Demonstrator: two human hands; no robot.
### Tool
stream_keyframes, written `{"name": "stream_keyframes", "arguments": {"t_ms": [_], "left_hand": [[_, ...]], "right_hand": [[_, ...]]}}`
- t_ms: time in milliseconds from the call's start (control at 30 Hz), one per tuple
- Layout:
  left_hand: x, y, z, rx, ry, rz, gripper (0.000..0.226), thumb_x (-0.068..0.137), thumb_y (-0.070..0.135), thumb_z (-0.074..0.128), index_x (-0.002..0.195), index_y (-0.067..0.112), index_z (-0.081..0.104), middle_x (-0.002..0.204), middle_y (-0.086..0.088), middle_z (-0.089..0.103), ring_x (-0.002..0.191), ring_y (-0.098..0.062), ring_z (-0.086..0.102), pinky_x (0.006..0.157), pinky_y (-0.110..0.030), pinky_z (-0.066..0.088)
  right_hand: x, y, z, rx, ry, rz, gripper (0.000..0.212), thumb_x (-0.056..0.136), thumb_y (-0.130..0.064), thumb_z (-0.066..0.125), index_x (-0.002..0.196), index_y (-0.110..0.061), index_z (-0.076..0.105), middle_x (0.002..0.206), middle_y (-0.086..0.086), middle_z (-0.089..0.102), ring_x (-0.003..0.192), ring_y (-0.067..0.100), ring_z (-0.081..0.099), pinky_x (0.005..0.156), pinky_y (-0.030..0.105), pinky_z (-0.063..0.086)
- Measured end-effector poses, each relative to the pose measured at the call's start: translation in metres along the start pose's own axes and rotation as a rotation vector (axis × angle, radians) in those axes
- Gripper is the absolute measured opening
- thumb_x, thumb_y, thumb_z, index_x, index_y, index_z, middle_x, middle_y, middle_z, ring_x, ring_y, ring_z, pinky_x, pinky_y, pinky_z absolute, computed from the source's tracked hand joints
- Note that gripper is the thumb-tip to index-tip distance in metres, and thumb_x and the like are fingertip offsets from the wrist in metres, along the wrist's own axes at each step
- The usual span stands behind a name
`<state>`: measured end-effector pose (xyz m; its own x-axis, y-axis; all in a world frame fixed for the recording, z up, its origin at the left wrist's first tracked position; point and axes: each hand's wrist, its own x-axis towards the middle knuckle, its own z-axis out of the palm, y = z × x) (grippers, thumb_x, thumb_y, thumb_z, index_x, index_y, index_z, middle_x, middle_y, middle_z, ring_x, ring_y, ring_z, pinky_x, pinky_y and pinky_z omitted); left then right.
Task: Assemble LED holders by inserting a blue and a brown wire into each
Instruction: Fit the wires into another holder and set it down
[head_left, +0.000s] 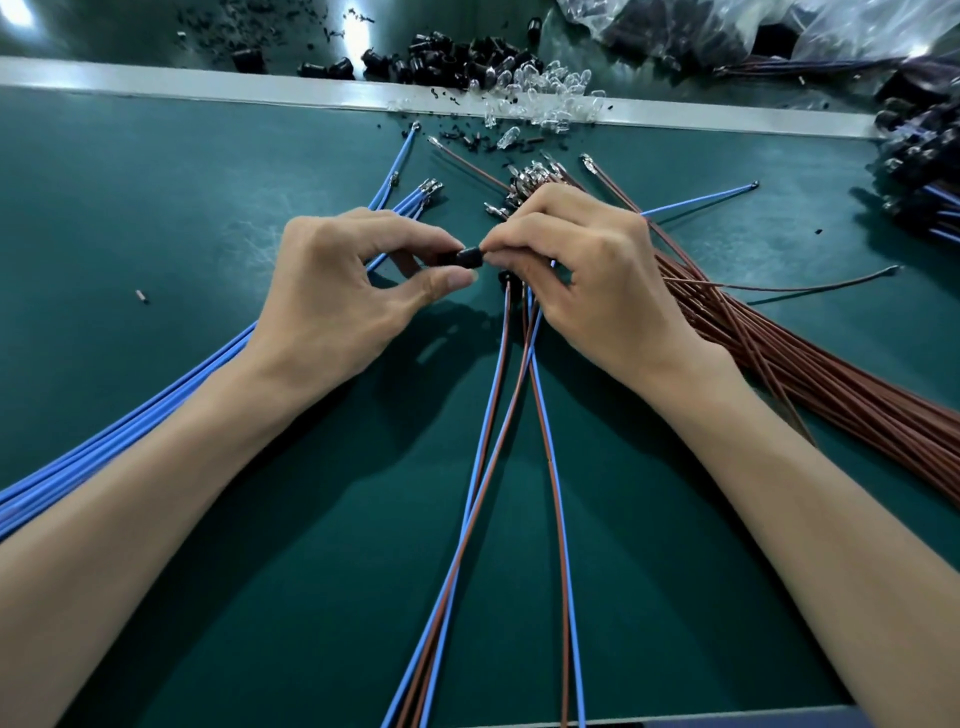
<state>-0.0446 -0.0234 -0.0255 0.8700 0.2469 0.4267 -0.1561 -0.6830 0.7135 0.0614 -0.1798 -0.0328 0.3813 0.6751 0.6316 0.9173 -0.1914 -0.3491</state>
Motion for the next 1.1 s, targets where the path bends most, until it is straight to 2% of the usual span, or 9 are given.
{"name": "stream_keyframes", "arguments": {"t_ms": [100, 200, 367, 500, 667, 767, 900, 1000, 1100], "left_hand": [[0.001, -0.003, -0.001, -0.005, 0.056, -0.039, 0.022, 0.078, 0.025, 0.076, 0.098, 0.015, 0.073, 0.081, 0.013, 0.065, 0.07, 0.005, 0.057, 0.077, -0.012, 0.045], [0.002, -0.005, -0.002, 0.016, 0.092, -0.046, 0.024, 0.078, 0.025, 0.076, 0.1, 0.017, 0.073, 0.079, 0.014, 0.063, 0.071, 0.002, 0.058, 0.076, -0.012, 0.045], [-0.001, -0.008, 0.002, 0.272, 0.05, 0.12, 0.022, 0.078, 0.035, 0.074, 0.095, 0.022, 0.076, 0.08, 0.015, 0.063, 0.079, -0.017, 0.056, 0.082, -0.045, 0.045], [-0.002, -0.012, 0.001, 0.393, 0.103, 0.158, 0.022, 0.081, 0.044, 0.067, 0.094, 0.029, 0.075, 0.083, 0.011, 0.071, 0.088, -0.022, 0.057, 0.088, -0.043, 0.031], [-0.003, -0.009, 0.001, 0.514, 0.136, 0.222, 0.019, 0.086, 0.043, 0.065, 0.092, 0.028, 0.076, 0.086, 0.01, 0.073, 0.092, -0.024, 0.06, 0.092, -0.043, 0.025], [-0.006, -0.005, 0.003, 0.607, 0.149, 0.317, 0.017, 0.092, 0.037, 0.062, 0.09, 0.027, 0.075, 0.087, 0.011, 0.073, 0.093, -0.024, 0.062, 0.093, -0.048, 0.023], [-0.005, -0.007, 0.0, 0.645, 0.238, 0.264, 0.018, 0.092, 0.036, 0.061, 0.09, 0.026, 0.075, 0.084, 0.009, 0.073, 0.093, -0.024, 0.062, 0.093, -0.047, 0.021], [-0.005, -0.007, -0.001, 0.633, 0.263, 0.243, 0.021, 0.093, 0.038, 0.059, 0.091, 0.026, 0.075, 0.084, 0.01, 0.073, 0.094, -0.023, 0.062, 0.092, -0.047, 0.022], [-0.007, -0.004, 0.005, 0.649, 0.251, 0.29, 0.019, 0.093, 0.036, 0.06, 0.09, 0.025, 0.075, 0.084, 0.01, 0.073, 0.092, -0.022, 0.062, 0.093, -0.047, 0.021]], "right_hand": [[0.001, -0.001, -0.004, -0.009, -0.012, 0.034, 0.013, 0.084, -0.006, 0.07, 0.095, 0.002, 0.069, 0.09, 0.014, 0.062, 0.07, 0.018, 0.057, 0.072, 0.022, 0.046], [0.0, 0.003, -0.01, -0.04, -0.014, 0.066, 0.014, 0.08, 0.001, 0.069, 0.094, 0.002, 0.067, 0.09, 0.013, 0.063, 0.072, 0.018, 0.059, 0.074, 0.02, 0.046], [0.002, -0.004, -0.003, -0.022, -0.079, 0.015, 0.012, 0.081, 0.007, 0.066, 0.092, 0.004, 0.067, 0.085, 0.013, 0.065, 0.075, 0.023, 0.061, 0.073, 0.021, 0.045], [0.001, -0.003, -0.006, -0.025, -0.158, 0.026, 0.025, 0.078, 0.001, 0.072, 0.102, 0.003, 0.065, 0.092, 0.012, 0.064, 0.082, 0.022, 0.062, 0.079, 0.028, 0.049], [0.001, -0.003, -0.007, -0.041, -0.067, 0.025, 0.023, 0.075, 0.007, 0.072, 0.097, 0.004, 0.066, 0.088, 0.013, 0.063, 0.076, 0.015, 0.06, 0.076, 0.021, 0.049], [0.002, -0.009, -0.001, -0.039, -0.051, -0.018, 0.021, 0.076, 0.004, 0.073, 0.096, 0.004, 0.066, 0.09, 0.015, 0.063, 0.077, 0.02, 0.062, 0.074, 0.028, 0.051], [0.0, -0.002, -0.007, -0.147, -0.075, 0.024, 0.025, 0.078, -0.009, 0.075, 0.101, -0.001, 0.069, 0.099, 0.012, 0.064, 0.089, 0.025, 0.062, 0.082, 0.036, 0.05], [-0.001, 0.002, -0.01, -0.201, -0.036, 0.051, 0.009, 0.08, -0.009, 0.071, 0.088, -0.005, 0.073, 0.088, 0.009, 0.068, 0.084, 0.029, 0.065, 0.082, 0.038, 0.045], [0.0, -0.001, -0.007, -0.218, 0.008, 0.034, 0.006, 0.081, -0.009, 0.071, 0.084, -0.007, 0.075, 0.08, 0.007, 0.069, 0.076, 0.028, 0.065, 0.081, 0.04, 0.044]]}}
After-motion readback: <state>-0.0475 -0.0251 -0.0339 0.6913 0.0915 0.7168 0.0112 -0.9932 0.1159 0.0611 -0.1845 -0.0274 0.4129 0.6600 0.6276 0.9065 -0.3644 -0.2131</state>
